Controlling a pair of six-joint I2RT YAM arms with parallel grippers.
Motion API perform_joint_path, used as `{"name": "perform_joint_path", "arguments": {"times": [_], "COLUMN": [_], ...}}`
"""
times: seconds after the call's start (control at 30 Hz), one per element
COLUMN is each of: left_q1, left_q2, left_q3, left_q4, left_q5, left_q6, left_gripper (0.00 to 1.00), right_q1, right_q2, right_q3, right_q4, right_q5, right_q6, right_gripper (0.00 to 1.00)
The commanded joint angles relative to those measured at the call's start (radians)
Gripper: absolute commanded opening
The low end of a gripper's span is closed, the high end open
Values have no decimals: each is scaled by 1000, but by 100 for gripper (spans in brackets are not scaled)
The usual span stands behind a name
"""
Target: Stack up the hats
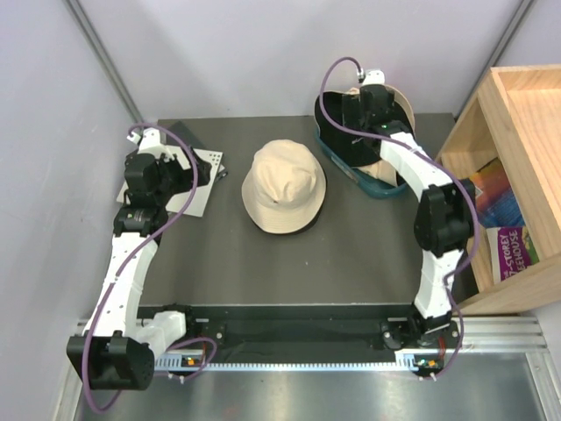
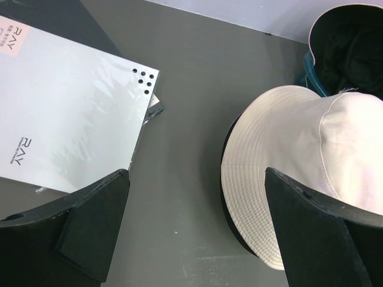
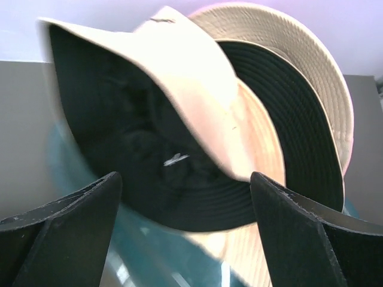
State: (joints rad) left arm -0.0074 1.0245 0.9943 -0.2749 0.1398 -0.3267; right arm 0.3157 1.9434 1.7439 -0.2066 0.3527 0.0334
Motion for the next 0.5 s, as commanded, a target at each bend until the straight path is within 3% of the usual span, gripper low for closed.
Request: {"name": "perform_joint_path", "arguments": {"times": [0.0,0.17,0.27,0.3,0.4,0.47], "left_q1": [0,0,0,0,0,0], "left_q2": [-12,-9,-10,-10,-7,-7], "left_q3": [-5,-6,-6,-6,-3,1], "left_q4": [34,37,39,39,40,45], "left_q5": [-8,-9,-14,-14,-19,-11], "left_q6": [31,37,41,43,46,43], "left_gripper": [99,99,99,99,99,98], "right_q1": [-53,-108,-127,-127,-127,-124], "right_q2": [80,216,261,262,223,158], "right_q3": [97,181,224,227,213,197], "right_q4": [102,141,125,124,128,125], "right_q5": [60,95,50,36,22,16], "right_q6": [-90,-107,-99,-99,-96,-86], "right_gripper": [87,87,62,37,1,0]}}
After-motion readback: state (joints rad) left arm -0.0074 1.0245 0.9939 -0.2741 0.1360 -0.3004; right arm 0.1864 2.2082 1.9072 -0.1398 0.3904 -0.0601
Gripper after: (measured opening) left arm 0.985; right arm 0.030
